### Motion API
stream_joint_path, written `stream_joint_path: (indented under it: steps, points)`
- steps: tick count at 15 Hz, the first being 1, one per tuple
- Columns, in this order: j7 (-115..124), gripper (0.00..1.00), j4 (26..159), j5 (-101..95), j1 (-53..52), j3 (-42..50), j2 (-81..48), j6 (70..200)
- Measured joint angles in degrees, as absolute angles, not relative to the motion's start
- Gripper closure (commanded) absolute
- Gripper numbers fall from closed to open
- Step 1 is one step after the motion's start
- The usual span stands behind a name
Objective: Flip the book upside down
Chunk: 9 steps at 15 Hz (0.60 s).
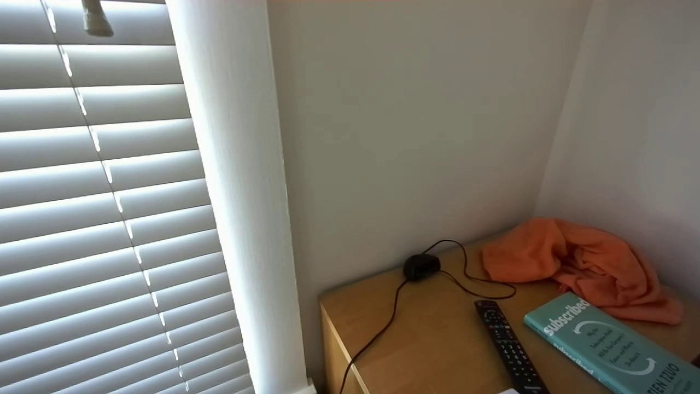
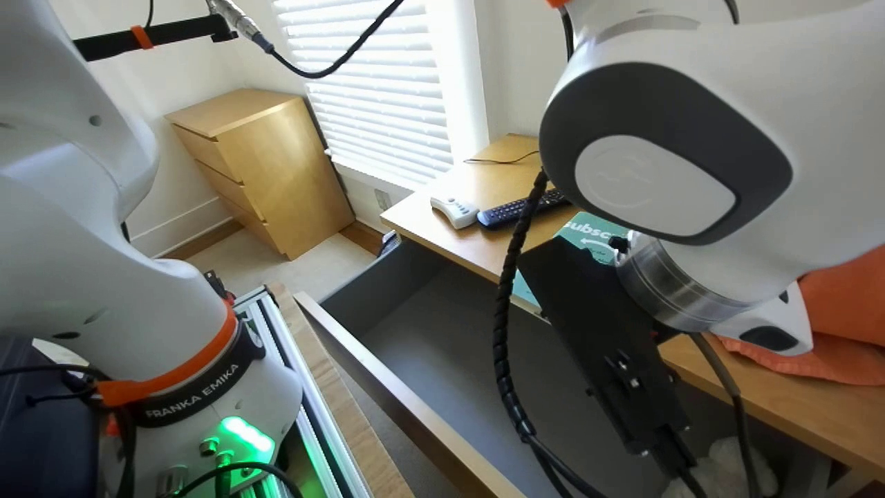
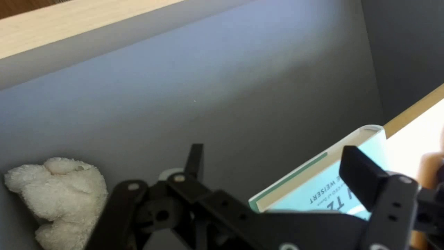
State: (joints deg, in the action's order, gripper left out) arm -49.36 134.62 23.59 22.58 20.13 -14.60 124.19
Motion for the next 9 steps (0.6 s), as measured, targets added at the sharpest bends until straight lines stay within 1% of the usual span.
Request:
stream_joint_path:
  steps: [9]
  points:
    - [-57.01, 0.0, 126.93, 29.15, 28.0, 13.6, -24.3, 123.4]
